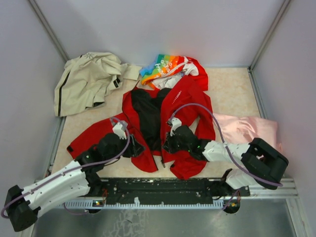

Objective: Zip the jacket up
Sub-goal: Adjust the jacket at the center of the board.

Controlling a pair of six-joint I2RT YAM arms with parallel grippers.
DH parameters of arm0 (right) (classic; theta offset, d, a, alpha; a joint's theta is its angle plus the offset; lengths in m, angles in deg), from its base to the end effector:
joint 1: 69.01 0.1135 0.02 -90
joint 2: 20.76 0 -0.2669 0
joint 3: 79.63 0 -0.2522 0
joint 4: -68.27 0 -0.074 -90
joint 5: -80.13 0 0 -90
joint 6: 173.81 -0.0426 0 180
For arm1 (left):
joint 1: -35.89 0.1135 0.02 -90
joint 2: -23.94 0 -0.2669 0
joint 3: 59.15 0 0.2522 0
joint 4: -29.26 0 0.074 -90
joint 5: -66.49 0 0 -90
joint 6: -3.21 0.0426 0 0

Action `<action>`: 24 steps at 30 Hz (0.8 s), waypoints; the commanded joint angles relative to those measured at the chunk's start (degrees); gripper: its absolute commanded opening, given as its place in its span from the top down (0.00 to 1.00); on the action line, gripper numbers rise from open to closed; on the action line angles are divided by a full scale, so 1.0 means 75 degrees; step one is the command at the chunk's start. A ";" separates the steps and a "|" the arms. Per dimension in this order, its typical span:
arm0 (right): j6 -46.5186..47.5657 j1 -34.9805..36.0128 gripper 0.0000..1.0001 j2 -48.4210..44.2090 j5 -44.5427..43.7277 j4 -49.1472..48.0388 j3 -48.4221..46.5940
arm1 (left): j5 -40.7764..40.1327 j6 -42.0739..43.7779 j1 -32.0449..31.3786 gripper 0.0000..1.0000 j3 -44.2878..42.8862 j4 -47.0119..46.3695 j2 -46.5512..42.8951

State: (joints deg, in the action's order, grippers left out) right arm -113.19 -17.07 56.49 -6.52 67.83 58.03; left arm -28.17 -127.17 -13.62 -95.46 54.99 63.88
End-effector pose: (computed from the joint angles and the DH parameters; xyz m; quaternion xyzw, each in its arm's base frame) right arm 0.1608 0.2094 0.1635 -0.1864 0.8647 0.3230 0.3364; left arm 0.1121 -0.1259 0.2118 0.0482 0.8614 -0.3315 0.3818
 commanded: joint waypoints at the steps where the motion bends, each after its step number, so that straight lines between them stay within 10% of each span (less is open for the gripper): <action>1: -0.0050 0.0061 1.00 -0.0189 0.0009 -0.0498 0.0011 | 0.0135 -0.0113 -0.0031 0.39 -0.0009 0.0051 -0.0190; 24: -0.0251 0.0059 1.00 -0.1446 0.1165 -0.1524 0.0604 | 0.1570 -0.0264 -0.0050 0.45 -0.0567 -0.1529 0.0900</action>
State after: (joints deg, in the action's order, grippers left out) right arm -114.15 -17.04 46.65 0.59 61.80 61.61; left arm -18.56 -128.62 -13.62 -97.16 47.73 69.33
